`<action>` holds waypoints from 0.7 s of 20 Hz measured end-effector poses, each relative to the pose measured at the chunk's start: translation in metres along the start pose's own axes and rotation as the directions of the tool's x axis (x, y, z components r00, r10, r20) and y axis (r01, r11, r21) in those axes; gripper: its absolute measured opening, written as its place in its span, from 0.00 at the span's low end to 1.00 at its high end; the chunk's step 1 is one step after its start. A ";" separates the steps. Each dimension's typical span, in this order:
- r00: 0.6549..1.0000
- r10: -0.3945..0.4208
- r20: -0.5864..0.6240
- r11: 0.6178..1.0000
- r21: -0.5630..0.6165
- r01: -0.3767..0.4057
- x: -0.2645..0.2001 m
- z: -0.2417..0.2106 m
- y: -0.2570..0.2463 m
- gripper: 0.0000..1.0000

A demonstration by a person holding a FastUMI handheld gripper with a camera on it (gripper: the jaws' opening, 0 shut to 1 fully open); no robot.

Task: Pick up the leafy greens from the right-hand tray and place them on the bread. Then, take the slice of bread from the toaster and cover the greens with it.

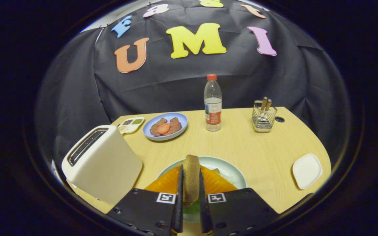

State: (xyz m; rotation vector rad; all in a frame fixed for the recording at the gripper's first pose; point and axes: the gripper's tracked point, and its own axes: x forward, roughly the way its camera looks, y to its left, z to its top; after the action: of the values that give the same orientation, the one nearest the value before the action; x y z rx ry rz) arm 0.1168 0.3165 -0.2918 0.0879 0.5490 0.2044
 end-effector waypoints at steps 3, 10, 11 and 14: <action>1.000 -0.011 0.003 1.000 0.011 0.011 0.003 -0.002 -0.021 0.37; 0.994 -0.025 0.109 1.000 0.007 0.024 -0.038 0.046 -0.074 0.84; 0.991 -0.035 0.133 0.999 -0.017 0.038 -0.055 0.060 -0.085 0.90; 0.967 -0.112 0.230 0.987 -0.084 0.135 -0.120 0.108 -0.130 0.97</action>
State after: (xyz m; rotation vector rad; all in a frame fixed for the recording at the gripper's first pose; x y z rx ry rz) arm 0.0960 0.1606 -0.1567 -0.0205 0.3167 0.0977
